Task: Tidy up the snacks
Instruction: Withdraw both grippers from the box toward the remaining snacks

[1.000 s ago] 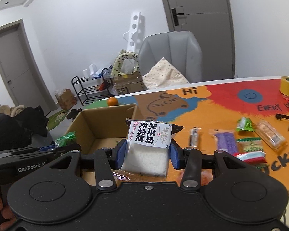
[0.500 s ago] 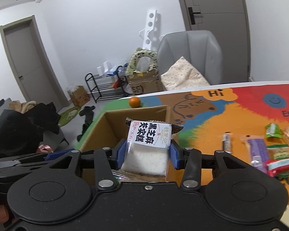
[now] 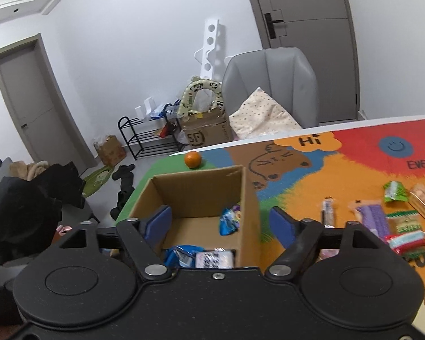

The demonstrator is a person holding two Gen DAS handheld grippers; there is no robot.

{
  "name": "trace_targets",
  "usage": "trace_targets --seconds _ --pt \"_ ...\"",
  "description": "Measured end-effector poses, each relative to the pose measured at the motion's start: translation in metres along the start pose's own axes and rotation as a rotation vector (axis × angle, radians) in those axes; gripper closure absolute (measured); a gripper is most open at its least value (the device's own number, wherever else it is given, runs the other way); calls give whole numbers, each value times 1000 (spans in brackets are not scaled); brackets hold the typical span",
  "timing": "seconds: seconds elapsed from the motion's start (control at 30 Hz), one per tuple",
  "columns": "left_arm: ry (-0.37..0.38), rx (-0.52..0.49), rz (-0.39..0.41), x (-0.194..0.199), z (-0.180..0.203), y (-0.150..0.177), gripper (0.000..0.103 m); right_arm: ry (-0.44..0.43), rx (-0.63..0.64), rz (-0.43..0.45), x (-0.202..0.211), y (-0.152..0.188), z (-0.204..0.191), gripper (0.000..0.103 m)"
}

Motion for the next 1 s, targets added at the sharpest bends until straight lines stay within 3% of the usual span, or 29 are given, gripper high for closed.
trace_targets --seconds 0.17,0.43,1.0 --pt "2 -10 32 8 9 -3 15 23 -7 -5 12 7 15 19" --pt "22 0 24 9 23 -4 9 52 -13 -8 32 12 37 0" --pt "142 -49 -11 1 88 4 9 184 -103 13 68 16 118 0"
Point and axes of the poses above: each gripper's, at about its wrist camera, not at the fingertips, and x roughly against the way its jaws point, z to its right, y to its underside, the point moved 6 cm from there along -x, roughly the way its jaws point, and after that the axes turned 8 degrees about z, right-handed, at the moved point
